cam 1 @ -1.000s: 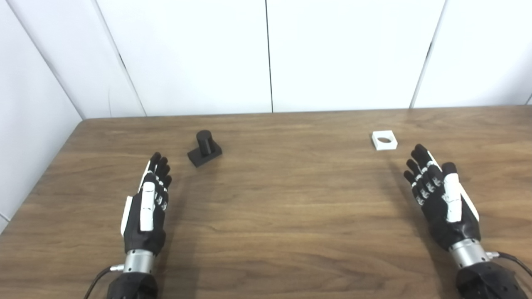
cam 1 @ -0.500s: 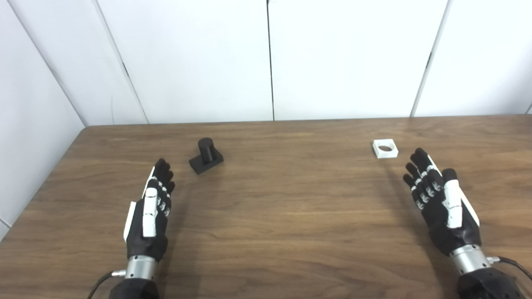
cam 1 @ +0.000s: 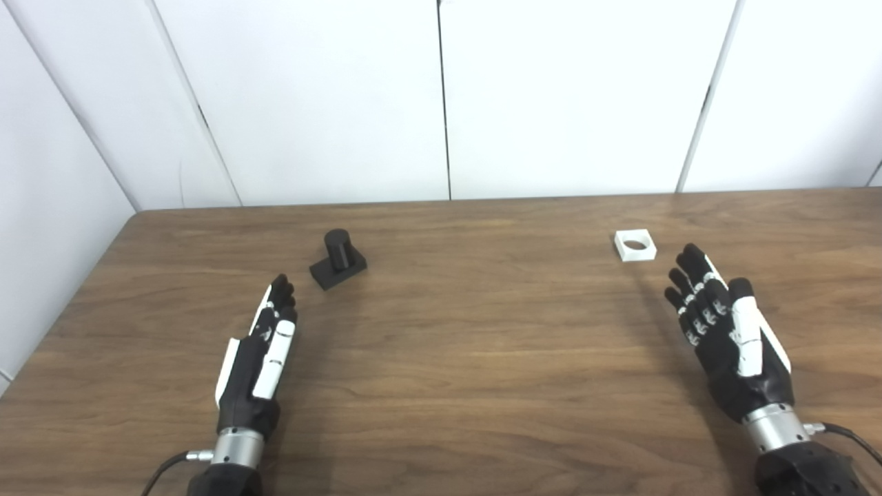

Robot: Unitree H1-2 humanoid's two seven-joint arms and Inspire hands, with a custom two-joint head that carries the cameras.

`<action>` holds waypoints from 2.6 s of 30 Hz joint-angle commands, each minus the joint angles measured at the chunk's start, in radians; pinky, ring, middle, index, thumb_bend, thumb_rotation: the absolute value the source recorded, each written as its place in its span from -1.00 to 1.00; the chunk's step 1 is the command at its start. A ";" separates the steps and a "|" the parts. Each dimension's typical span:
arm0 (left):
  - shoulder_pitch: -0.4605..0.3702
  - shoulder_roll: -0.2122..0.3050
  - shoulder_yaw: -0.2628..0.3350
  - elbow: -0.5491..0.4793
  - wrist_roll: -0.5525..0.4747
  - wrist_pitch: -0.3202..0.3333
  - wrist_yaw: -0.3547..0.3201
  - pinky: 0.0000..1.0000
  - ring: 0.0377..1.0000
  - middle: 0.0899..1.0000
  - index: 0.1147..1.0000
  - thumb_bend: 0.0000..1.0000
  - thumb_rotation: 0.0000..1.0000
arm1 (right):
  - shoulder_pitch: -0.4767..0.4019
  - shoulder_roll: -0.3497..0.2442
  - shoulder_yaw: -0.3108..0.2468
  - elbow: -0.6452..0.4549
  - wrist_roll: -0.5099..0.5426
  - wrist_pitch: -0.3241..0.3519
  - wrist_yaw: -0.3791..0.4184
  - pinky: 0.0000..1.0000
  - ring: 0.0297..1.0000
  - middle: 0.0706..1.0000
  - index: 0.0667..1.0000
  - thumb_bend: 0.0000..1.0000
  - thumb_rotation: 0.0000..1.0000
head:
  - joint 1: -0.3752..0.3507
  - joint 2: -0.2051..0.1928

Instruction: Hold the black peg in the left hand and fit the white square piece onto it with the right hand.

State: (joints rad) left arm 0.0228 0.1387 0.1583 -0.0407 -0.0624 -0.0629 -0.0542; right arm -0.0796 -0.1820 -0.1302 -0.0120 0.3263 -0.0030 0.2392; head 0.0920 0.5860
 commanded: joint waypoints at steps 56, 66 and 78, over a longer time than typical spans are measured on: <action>-0.330 0.270 -0.179 0.060 0.566 0.360 0.040 0.85 0.97 0.89 0.74 0.32 -0.14 | 0.055 0.042 0.012 0.068 0.015 -0.054 0.016 0.71 0.91 0.95 0.88 0.25 0.94 | -0.002 -0.026; -0.377 0.323 -0.249 0.143 0.677 0.350 0.044 1.00 0.99 0.89 0.70 0.32 -0.07 | 0.061 0.047 0.016 0.075 0.006 -0.055 0.011 0.67 0.90 0.93 0.88 0.27 0.94 | 0.002 -0.033; -0.421 0.355 -0.289 0.234 0.743 0.312 0.057 1.00 1.00 0.87 0.66 0.36 -0.10 | 0.066 0.054 0.021 0.071 0.003 -0.053 0.007 0.68 0.88 0.91 0.88 0.27 0.95 | -0.005 -0.038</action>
State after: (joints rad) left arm -0.3382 0.4545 -0.1350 0.2044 0.6590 0.2699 -0.0339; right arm -0.0730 -0.1714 -0.1256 -0.0024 0.3195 -0.0374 0.2414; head 0.0859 0.5476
